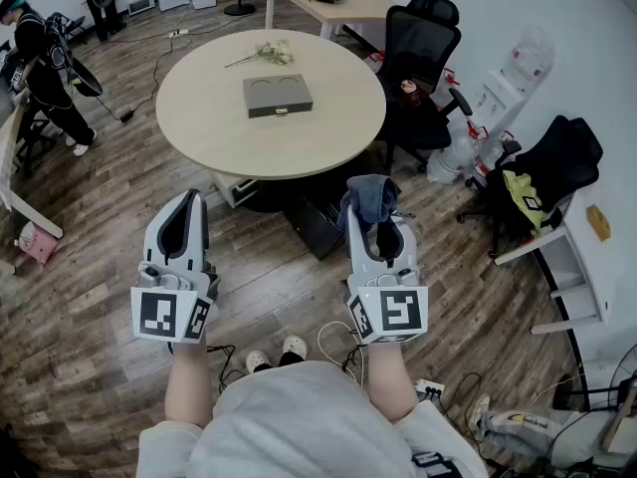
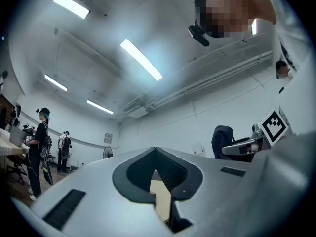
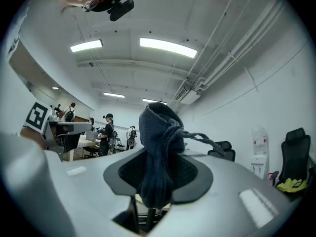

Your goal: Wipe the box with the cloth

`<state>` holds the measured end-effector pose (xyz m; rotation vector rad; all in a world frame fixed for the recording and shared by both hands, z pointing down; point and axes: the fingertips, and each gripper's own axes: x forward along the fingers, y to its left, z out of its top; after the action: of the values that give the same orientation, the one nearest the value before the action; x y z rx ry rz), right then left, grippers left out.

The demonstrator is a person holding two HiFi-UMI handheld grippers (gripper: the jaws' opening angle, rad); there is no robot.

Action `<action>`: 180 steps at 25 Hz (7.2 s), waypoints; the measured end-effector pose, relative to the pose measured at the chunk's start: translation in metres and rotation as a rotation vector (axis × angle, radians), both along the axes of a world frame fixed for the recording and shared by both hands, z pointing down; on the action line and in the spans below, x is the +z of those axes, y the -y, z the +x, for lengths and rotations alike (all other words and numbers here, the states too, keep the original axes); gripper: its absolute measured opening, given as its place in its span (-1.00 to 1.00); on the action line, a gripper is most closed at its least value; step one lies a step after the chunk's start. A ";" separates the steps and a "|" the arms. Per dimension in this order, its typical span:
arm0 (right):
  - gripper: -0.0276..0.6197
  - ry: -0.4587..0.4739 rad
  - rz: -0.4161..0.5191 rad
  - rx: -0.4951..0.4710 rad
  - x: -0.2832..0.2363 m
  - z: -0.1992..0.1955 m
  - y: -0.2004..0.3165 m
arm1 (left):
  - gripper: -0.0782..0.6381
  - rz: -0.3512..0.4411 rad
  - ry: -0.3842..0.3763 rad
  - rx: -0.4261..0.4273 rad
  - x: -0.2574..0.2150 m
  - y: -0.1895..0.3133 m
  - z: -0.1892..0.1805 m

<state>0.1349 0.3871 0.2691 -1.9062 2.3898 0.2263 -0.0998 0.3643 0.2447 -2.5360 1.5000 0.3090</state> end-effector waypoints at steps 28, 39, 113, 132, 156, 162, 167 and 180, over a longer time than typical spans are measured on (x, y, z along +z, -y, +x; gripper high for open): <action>-0.52 0.020 0.126 -0.223 -0.018 0.034 0.077 | -0.76 0.049 0.033 -0.044 -0.008 0.072 0.060; -0.51 -0.058 0.092 -0.104 -0.012 0.007 0.212 | -0.76 0.056 0.028 -0.012 -0.011 0.201 0.034; -0.47 -0.060 -0.952 -0.397 0.308 -0.182 0.715 | -0.76 -0.244 0.007 -0.192 0.102 0.592 -0.059; -0.55 -0.186 -0.964 -0.360 0.329 -0.182 0.731 | -0.76 -0.258 0.009 -0.191 0.108 0.602 -0.059; -0.57 -0.159 -0.981 -0.084 0.334 -0.023 0.746 | -0.76 -0.242 0.050 -0.090 0.097 0.609 -0.014; -0.57 -0.115 -1.008 -0.045 0.331 0.005 0.742 | -0.76 -0.238 0.063 -0.048 0.095 0.614 0.004; -0.57 -0.116 -0.993 -0.050 0.327 0.009 0.739 | -0.76 -0.250 0.073 -0.039 0.096 0.611 0.011; -0.57 -0.025 -1.009 0.046 0.325 0.035 0.729 | -0.76 -0.225 0.060 -0.094 0.089 0.595 -0.016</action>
<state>0.1697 -0.3423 0.5939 -2.2314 2.7163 -1.1715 -0.1159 -0.2310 0.3337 -2.6028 1.7115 0.0523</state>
